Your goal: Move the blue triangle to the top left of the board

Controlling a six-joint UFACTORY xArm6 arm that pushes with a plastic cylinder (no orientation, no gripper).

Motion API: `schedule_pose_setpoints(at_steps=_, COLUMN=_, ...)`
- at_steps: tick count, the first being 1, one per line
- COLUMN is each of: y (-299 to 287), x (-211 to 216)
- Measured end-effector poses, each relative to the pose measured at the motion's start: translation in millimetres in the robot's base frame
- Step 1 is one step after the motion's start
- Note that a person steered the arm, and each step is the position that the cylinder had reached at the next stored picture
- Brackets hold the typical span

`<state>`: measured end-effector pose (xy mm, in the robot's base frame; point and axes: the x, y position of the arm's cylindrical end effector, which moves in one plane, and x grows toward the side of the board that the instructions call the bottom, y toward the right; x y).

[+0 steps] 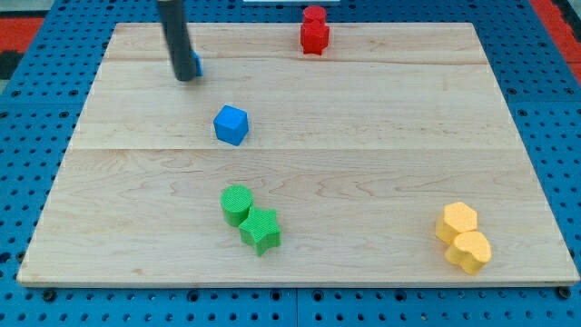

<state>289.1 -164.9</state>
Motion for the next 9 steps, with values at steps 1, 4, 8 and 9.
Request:
schedule_pose_setpoints(at_steps=1, y=62, x=-56)
schedule_pose_setpoints(at_steps=4, y=48, x=-59)
schedule_pose_setpoints(at_steps=8, y=-9, x=-70)
schedule_pose_setpoints(at_steps=9, y=44, x=-47)
